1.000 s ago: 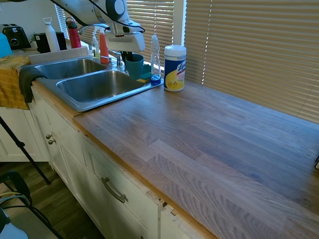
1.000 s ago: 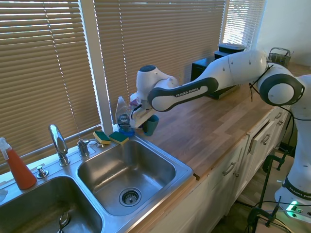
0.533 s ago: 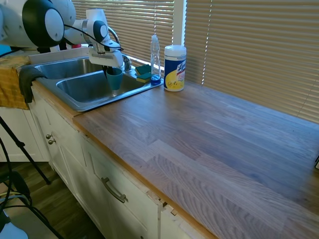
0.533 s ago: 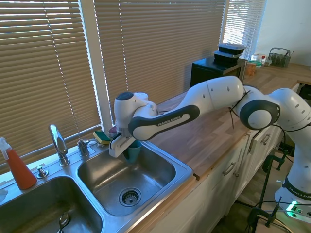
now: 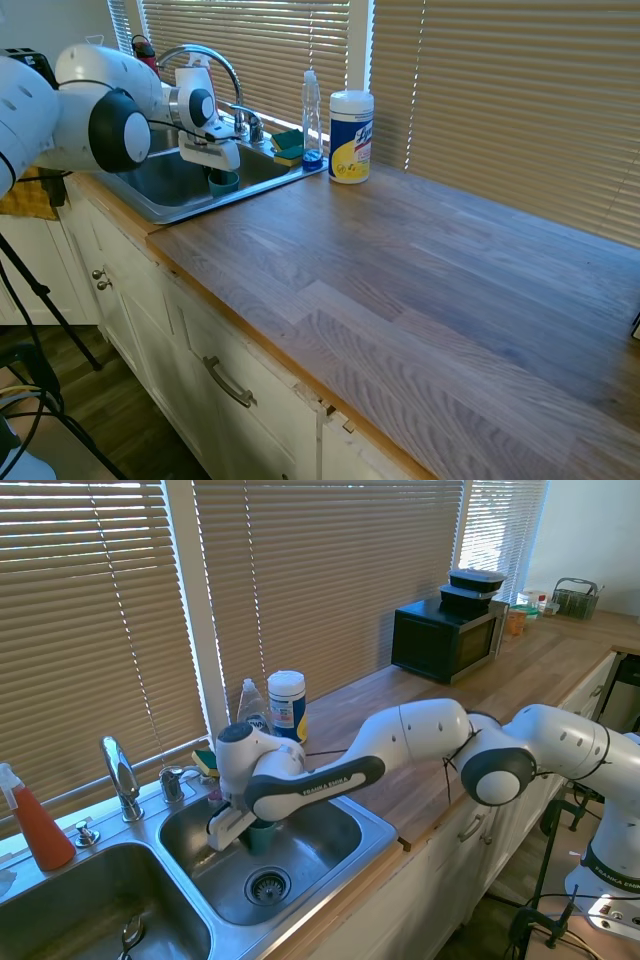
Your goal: Put the mug in the sink
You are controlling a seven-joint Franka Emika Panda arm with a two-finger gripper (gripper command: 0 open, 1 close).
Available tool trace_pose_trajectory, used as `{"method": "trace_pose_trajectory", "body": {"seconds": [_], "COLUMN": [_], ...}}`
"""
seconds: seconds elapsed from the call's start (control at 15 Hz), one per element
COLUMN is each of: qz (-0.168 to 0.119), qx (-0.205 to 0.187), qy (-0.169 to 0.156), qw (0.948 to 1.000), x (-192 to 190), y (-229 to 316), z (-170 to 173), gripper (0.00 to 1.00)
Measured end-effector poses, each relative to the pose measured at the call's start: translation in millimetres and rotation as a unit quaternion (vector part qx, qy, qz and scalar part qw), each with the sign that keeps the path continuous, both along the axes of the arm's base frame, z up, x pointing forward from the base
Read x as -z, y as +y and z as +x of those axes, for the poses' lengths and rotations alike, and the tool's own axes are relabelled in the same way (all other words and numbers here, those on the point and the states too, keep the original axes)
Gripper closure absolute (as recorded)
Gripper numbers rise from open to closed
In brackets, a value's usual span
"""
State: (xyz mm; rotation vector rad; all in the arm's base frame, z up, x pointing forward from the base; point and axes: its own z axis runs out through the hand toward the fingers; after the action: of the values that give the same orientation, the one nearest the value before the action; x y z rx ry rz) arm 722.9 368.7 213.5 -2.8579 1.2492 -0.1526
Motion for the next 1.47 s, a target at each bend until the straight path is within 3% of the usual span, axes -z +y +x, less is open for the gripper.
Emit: {"method": "trace_pose_trajectory", "body": {"seconds": [0.53,0.6,1.47], "qz": [-0.009,-0.009,-0.002], "qx": [0.016,0.016,0.016], "qy": [0.011,0.012,0.01], "qw": [0.9998,0.9998,0.9998], "x": [30.1,34.9,39.7], "y": [5.2,7.0,11.7], "z": [-4.3,-5.5,-7.0], "gripper": [1.0,0.0,0.0]}}
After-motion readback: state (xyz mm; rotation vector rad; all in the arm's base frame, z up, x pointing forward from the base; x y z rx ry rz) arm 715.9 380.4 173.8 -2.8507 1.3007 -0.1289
